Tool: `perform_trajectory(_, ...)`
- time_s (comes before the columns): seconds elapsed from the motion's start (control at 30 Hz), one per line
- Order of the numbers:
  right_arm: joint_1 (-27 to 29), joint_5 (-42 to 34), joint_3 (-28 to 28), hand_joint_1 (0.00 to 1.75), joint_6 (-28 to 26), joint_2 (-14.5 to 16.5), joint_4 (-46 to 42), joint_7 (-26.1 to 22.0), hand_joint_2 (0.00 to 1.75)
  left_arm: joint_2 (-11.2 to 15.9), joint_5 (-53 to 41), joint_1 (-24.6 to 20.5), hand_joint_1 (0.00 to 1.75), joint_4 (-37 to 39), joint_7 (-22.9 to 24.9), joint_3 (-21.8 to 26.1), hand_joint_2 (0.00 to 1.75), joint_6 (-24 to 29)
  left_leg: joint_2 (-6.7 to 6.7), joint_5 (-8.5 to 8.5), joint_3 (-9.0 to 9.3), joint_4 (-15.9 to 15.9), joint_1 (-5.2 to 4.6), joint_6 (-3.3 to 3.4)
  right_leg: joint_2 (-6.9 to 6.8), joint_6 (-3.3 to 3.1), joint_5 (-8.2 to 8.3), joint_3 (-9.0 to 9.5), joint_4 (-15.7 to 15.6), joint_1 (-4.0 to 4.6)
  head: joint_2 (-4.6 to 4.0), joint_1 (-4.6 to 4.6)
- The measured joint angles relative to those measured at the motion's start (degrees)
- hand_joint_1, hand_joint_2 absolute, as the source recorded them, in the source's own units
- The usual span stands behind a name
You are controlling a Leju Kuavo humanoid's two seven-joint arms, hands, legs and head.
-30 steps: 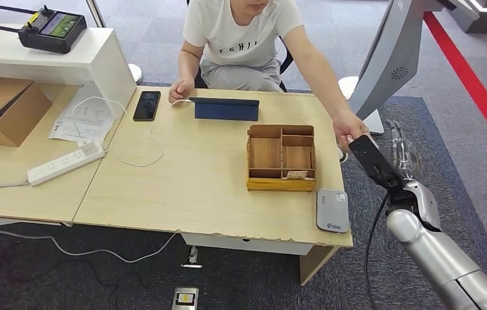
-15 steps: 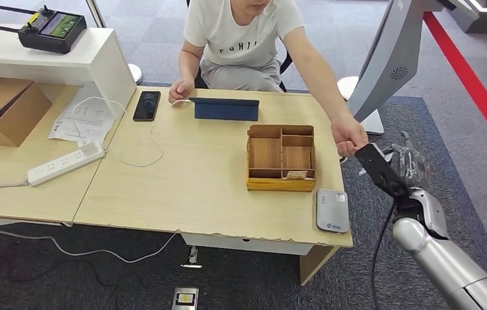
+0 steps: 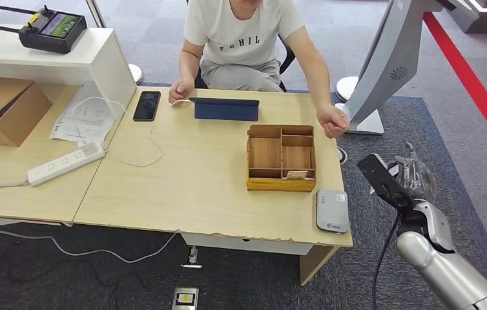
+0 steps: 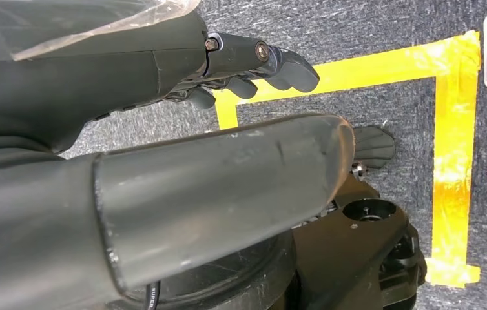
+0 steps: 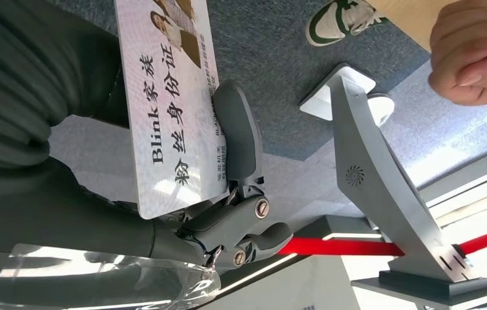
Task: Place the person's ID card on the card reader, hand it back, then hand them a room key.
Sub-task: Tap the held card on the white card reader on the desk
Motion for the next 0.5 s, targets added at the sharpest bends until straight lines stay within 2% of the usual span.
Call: perform_trajectory(0.5,3.1,-0.3,-0.5,1.75,-0.1,0.6,-1.1,-1.2,1.75,0.1,-0.3,0.0,0.0,0.0,-0.3,-0.3,0.0,-0.3,0.0,-0.01,-0.01,0.0,0.0,0.0,0.0,0.0,0.0,-0.01,0.0,0.0,0.0,0.0)
